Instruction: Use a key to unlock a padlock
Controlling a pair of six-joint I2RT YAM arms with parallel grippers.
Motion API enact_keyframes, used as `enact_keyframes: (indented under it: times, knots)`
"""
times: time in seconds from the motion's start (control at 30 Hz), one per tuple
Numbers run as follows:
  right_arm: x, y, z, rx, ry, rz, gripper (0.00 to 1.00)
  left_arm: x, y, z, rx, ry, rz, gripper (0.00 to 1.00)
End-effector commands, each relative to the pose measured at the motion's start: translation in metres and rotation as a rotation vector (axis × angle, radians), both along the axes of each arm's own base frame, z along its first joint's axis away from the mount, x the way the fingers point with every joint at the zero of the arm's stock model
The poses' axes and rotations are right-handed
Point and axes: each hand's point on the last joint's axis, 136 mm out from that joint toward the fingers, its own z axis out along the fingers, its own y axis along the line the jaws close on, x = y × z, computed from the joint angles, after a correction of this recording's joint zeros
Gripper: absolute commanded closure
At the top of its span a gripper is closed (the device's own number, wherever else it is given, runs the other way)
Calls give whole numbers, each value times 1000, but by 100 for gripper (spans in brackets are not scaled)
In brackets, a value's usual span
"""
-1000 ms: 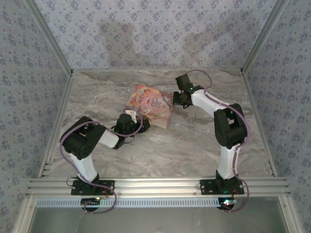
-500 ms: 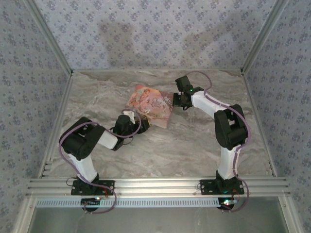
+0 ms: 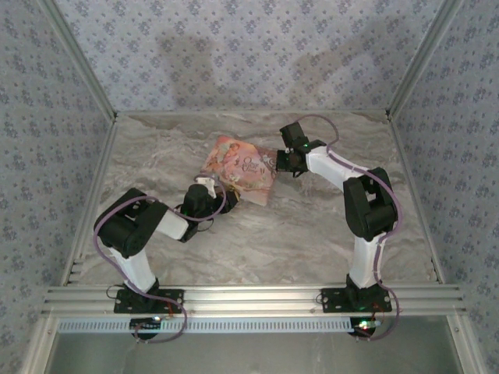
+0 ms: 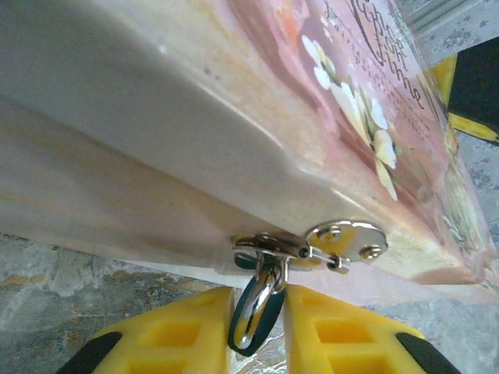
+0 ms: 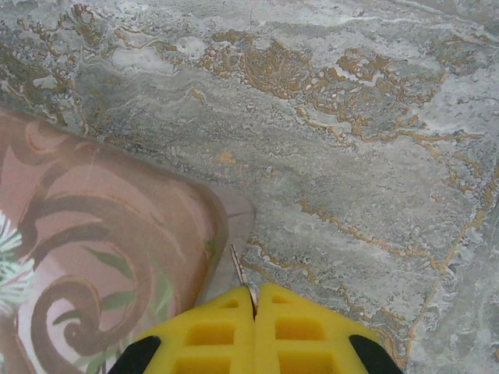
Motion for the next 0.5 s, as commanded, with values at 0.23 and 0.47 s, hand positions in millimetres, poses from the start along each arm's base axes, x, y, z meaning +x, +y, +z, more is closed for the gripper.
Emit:
enact_keyframes:
  times: [0.23,0.47]
  knots:
    - [-16,-1,20,17,-19,25,100,-5,-4,6,-20,18,-55,89]
    - [-52,-7,23,52,-7,43,100,-20,-13,5,5,131,-146,93]
